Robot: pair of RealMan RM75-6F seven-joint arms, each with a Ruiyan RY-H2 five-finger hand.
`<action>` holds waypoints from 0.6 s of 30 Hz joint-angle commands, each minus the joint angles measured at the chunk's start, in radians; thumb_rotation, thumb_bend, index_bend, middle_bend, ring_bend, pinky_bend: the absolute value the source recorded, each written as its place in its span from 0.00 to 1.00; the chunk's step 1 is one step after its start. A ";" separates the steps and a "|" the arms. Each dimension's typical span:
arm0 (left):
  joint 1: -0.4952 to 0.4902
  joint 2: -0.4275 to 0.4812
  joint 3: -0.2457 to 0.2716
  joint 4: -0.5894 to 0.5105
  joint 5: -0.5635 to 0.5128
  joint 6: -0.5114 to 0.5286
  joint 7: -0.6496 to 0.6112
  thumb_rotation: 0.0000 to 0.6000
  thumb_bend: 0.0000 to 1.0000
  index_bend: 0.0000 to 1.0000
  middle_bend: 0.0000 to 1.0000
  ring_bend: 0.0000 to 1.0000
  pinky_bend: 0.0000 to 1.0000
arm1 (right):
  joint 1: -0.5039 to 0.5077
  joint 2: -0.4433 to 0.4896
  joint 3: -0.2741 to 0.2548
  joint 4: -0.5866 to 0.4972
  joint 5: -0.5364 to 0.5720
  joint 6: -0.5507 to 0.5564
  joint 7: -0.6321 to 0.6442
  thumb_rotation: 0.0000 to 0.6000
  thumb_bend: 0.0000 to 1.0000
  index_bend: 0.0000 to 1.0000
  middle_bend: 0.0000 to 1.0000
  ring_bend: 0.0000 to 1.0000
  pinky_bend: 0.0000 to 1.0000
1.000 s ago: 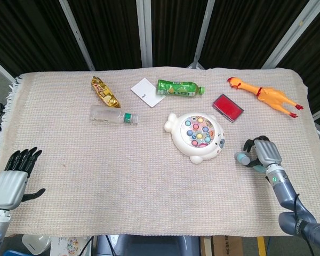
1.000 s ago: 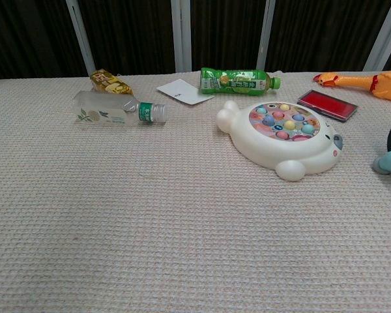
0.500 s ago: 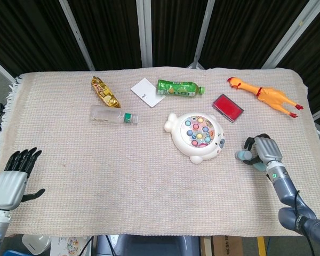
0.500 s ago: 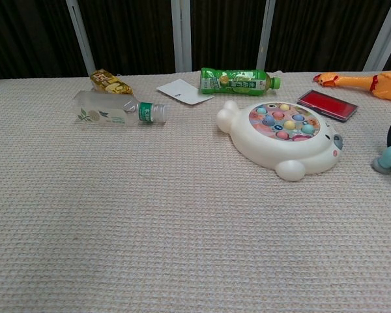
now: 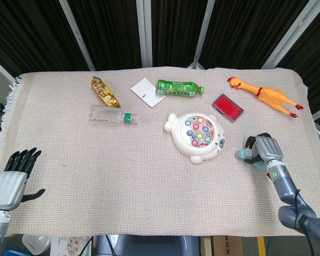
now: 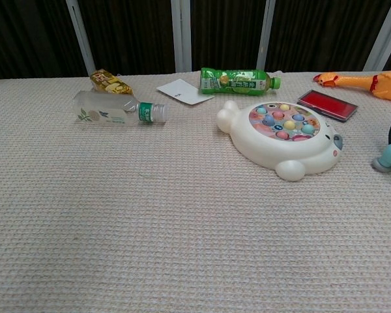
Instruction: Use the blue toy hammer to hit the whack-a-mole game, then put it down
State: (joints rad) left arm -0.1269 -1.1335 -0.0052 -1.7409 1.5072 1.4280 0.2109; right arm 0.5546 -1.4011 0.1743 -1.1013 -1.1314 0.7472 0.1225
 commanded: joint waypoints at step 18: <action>-0.016 -0.001 -0.016 0.006 -0.013 -0.016 -0.007 1.00 0.03 0.00 0.00 0.00 0.00 | -0.089 0.213 -0.016 -0.337 -0.049 0.163 -0.057 1.00 0.07 0.10 0.20 0.06 0.06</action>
State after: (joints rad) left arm -0.1429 -1.1347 -0.0212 -1.7348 1.4944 1.4122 0.2039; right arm 0.4900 -1.2380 0.1553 -1.3737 -1.1687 0.8708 0.0622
